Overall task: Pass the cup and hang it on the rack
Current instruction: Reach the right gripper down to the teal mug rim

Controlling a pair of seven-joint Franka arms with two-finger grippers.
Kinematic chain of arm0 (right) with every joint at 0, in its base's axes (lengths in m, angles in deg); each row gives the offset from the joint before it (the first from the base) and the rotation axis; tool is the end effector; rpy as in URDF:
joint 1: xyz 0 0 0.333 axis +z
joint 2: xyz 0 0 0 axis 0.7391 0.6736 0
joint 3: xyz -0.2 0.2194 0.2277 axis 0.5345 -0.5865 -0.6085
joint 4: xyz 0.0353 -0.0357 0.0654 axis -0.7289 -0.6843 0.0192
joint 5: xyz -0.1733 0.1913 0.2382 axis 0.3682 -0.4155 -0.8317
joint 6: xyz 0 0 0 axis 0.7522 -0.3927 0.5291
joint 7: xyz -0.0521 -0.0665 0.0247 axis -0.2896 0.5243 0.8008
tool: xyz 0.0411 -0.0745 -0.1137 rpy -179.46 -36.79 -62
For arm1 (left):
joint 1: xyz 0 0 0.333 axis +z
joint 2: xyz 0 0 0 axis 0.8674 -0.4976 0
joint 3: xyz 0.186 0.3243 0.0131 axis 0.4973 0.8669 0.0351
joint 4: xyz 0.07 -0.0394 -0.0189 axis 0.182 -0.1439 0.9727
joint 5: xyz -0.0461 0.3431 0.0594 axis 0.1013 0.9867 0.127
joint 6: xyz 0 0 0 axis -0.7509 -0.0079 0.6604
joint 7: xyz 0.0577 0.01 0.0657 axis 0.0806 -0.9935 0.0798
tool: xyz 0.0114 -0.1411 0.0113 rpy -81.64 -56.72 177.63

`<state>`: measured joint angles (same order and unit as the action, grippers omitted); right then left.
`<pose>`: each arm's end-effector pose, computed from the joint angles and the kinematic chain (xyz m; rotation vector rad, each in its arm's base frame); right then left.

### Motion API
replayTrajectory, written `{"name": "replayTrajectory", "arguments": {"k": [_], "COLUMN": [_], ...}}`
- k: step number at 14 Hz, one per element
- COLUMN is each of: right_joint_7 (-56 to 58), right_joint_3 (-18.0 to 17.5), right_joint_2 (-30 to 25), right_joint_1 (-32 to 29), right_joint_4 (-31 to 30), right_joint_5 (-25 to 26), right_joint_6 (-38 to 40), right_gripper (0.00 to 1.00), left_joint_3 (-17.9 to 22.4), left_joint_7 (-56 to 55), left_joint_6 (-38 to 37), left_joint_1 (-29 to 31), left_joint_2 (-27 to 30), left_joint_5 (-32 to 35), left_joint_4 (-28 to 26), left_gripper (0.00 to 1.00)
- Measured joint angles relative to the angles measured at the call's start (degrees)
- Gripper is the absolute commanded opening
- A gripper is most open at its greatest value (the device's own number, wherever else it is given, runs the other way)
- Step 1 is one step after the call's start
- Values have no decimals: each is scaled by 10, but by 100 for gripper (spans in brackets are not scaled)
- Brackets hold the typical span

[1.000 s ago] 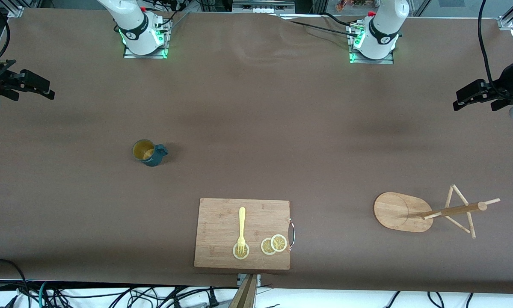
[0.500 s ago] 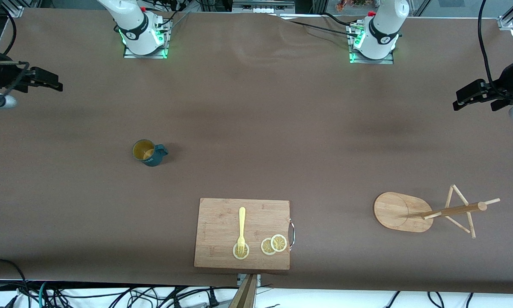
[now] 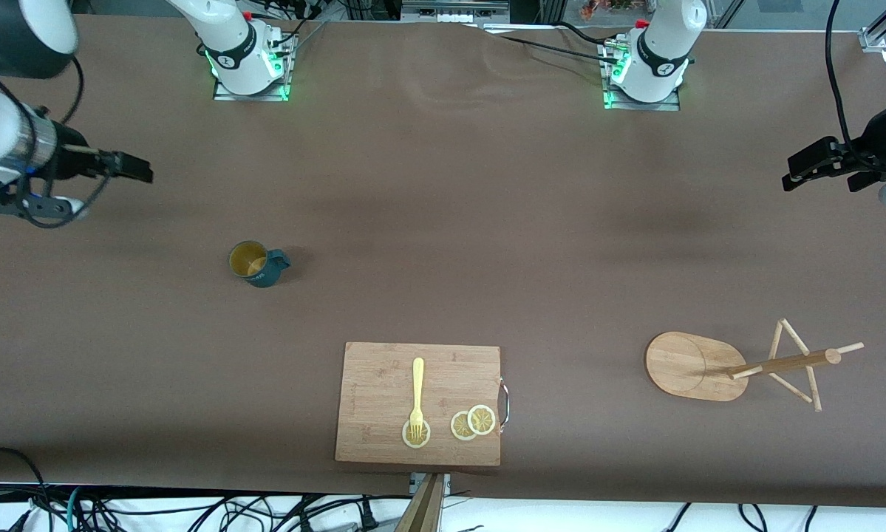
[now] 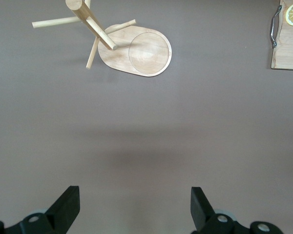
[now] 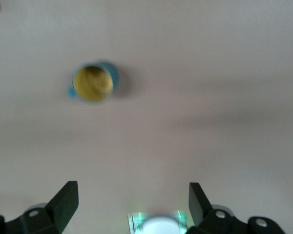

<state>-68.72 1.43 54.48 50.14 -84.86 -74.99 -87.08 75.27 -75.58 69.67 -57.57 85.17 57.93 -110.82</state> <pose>0.5060 0.0230 0.5357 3.1196 -0.1378 -0.2914 0.5198 0.0064 0.6428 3.1100 0.0581 -0.0994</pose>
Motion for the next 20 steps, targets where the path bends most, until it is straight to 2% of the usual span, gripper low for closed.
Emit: {"name": "replayTrajectory", "arguments": {"k": [3, 6, 8, 12, 13, 14, 17, 18, 20], "right_joint_7": [-5, -7, -9, -6, 1, 20, 66, 74, 86], "right_joint_3": [-8, -33, -36, -35, -35, -36, -35, -35, -35], "right_joint_2": [5, 25, 42, 68, 80, 94, 128, 132, 134], "right_joint_1": [6, 14, 18, 20, 21, 22, 22, 22, 22], "right_joint_4": [-118, -237, -279, -289, -290, -291, -290, -290, -290], "right_joint_5": [1, 1, 2, 3, 5, 6, 6, 6, 6], "right_joint_6": [-204, -412, -470, -535, -552, -571, -612, -613, -604], "right_gripper": [100, 100, 100, 98, 93, 82, 14, 0, 0], "left_joint_3": [0, 0, 0, 0, 0, 0, 0, 0, 0], "left_joint_7": [0, 0, 0, 0, 0, 0, 0, 0, 0], "left_joint_6": [0, 0, 0, 0, 0, 0, 0, 0, 0], "left_joint_1": [0, 0, 0, 0, 0, 0, 0, 0, 0], "left_joint_2": [0, 0, 0, 0, 0, 0, 0, 0, 0], "left_joint_5": [0, 0, 0, 0, 0, 0, 0, 0, 0], "left_joint_4": [0, 0, 0, 0, 0, 0, 0, 0, 0], "left_gripper": [100, 100, 100, 100, 100, 100, 100, 100, 100]}}
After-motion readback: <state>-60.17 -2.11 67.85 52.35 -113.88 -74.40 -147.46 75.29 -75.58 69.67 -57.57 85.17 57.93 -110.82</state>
